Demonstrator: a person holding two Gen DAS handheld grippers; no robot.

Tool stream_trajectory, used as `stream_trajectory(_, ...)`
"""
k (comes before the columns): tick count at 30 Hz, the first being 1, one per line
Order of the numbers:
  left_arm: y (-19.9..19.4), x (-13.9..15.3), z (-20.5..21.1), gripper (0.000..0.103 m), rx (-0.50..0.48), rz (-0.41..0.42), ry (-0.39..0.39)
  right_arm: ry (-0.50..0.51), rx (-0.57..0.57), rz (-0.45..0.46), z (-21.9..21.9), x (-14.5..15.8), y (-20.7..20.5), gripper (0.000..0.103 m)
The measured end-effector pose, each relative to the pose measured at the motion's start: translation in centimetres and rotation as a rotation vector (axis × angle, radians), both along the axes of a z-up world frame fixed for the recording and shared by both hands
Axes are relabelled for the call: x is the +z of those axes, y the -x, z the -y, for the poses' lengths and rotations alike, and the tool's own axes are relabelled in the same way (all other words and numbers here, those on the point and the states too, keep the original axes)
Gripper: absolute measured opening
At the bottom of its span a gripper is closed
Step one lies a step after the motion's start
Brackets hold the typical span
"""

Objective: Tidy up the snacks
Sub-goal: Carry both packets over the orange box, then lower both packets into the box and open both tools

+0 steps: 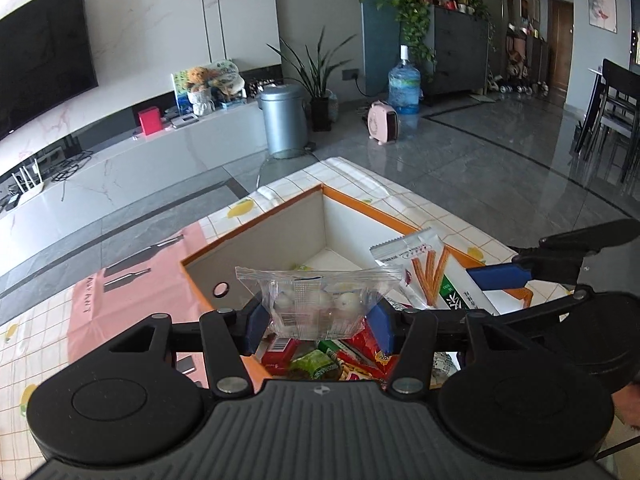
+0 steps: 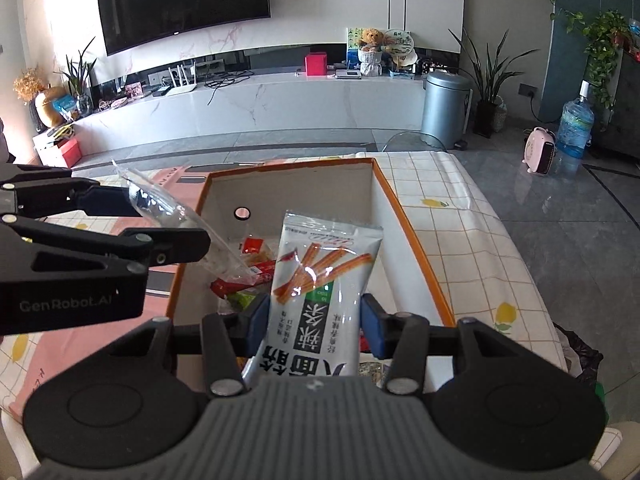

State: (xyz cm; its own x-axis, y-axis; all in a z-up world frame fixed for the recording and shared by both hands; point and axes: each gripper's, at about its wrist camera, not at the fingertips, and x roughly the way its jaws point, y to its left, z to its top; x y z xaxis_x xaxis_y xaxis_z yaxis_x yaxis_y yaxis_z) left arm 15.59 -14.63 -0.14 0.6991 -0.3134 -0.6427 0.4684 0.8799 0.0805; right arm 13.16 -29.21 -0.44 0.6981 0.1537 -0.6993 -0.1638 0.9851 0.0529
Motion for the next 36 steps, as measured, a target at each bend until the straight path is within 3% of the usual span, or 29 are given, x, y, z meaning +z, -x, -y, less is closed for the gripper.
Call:
stream_trajectory(17, -5.8, -4.8, 1.1, 0.06, -0.015, -0.091, -0.046, 0.13, 0.056, -0.131, -0.3, -5.5, -8.2, 0.047)
stream_trajectory(28, -6.0, -5.7, 1.2, 0.061, -0.06, -0.211, -0.118, 0.186, 0.141, -0.264, -1.3, -7.9, -9.9, 0.047)
stream_trajectory(36, -5.7, -5.7, 0.4, 0.067, -0.048, -0.247, -0.12, 0.18, 0.132, -0.278, -1.0, -7.3, -9.9, 0.05)
